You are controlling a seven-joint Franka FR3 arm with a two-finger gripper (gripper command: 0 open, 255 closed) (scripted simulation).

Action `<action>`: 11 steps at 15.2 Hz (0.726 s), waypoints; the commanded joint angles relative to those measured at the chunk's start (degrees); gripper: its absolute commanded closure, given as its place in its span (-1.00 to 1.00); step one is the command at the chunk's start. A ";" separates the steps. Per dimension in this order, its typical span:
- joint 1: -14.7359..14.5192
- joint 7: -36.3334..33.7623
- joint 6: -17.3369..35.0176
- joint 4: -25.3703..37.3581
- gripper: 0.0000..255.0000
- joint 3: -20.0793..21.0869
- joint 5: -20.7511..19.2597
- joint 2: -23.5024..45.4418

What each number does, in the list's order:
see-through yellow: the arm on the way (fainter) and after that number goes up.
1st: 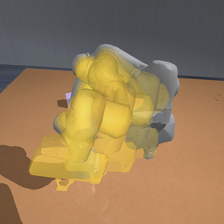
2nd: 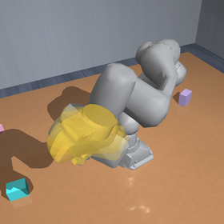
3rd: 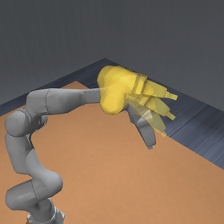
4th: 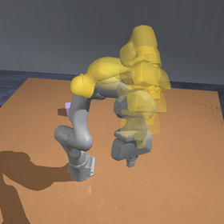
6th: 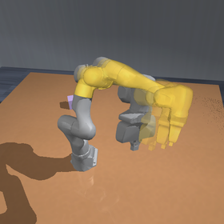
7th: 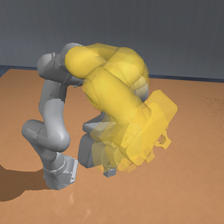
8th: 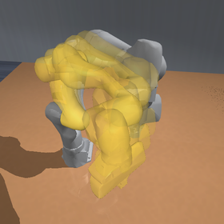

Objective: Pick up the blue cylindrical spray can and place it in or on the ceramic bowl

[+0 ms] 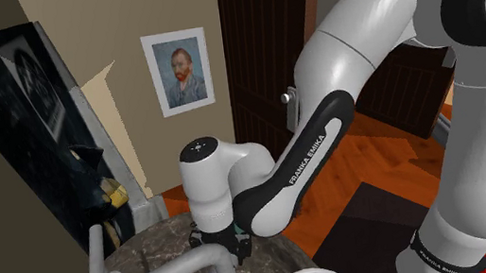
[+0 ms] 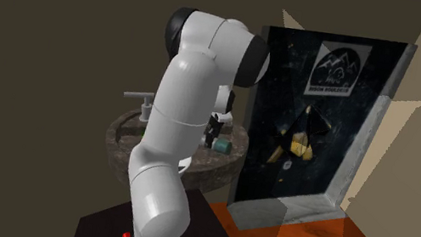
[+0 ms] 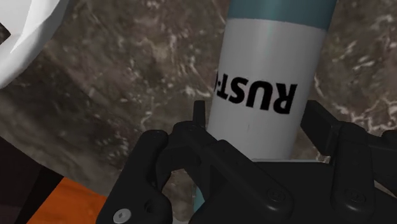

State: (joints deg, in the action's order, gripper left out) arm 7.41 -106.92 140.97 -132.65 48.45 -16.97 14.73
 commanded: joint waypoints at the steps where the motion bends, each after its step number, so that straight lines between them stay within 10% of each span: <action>1: 1.04 1.42 -1.00 -0.14 1.00 1.30 2.18 -1.80; 11: 4.49 8.63 -7.48 1.46 1.00 5.26 12.47 -10.20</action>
State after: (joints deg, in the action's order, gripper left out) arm 11.62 -99.13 134.11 -131.17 53.30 -5.89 5.72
